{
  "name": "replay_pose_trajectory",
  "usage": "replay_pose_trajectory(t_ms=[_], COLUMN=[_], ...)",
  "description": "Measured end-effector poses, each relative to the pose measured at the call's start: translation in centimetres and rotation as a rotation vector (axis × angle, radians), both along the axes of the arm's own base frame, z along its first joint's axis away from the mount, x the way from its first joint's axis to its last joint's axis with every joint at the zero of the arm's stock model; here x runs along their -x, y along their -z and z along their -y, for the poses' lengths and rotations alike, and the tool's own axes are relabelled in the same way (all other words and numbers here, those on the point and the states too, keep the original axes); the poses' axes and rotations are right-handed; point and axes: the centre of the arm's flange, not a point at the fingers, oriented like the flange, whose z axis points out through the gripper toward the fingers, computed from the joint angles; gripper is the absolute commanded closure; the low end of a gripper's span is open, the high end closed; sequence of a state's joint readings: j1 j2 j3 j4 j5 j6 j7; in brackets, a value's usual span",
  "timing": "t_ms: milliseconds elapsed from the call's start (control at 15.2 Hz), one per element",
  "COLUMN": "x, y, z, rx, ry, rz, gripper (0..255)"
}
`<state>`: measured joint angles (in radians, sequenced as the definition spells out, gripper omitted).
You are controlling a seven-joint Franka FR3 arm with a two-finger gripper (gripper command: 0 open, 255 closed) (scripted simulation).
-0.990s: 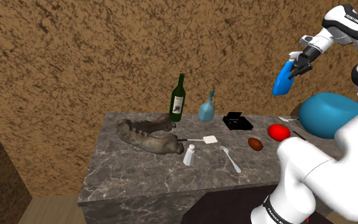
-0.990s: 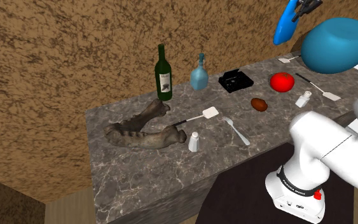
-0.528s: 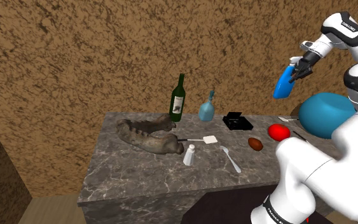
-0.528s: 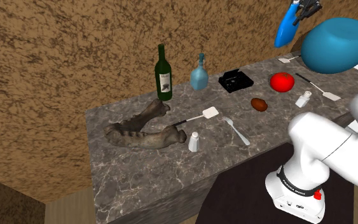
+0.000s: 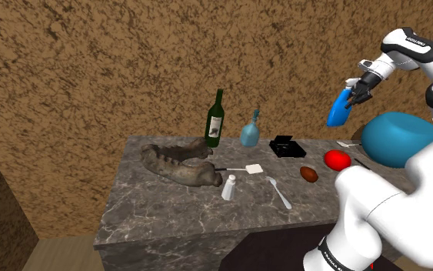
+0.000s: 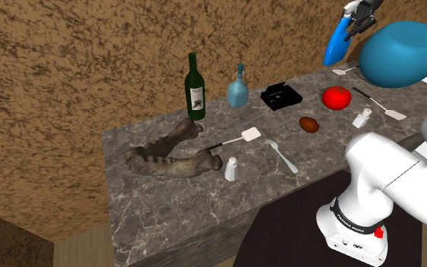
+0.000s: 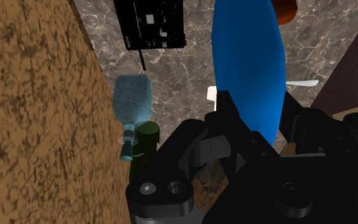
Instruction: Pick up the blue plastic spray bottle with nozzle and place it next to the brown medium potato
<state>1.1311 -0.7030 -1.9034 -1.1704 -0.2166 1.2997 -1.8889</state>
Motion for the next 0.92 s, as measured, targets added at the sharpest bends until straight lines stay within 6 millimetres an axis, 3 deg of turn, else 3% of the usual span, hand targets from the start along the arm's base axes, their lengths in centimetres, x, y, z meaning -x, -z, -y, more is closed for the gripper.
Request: replay_pose_trajectory(t_ms=[924], x=[0.0], y=[7.3], z=[-0.1], rx=[0.0], ry=[0.0], rz=[0.0], gripper=[255])
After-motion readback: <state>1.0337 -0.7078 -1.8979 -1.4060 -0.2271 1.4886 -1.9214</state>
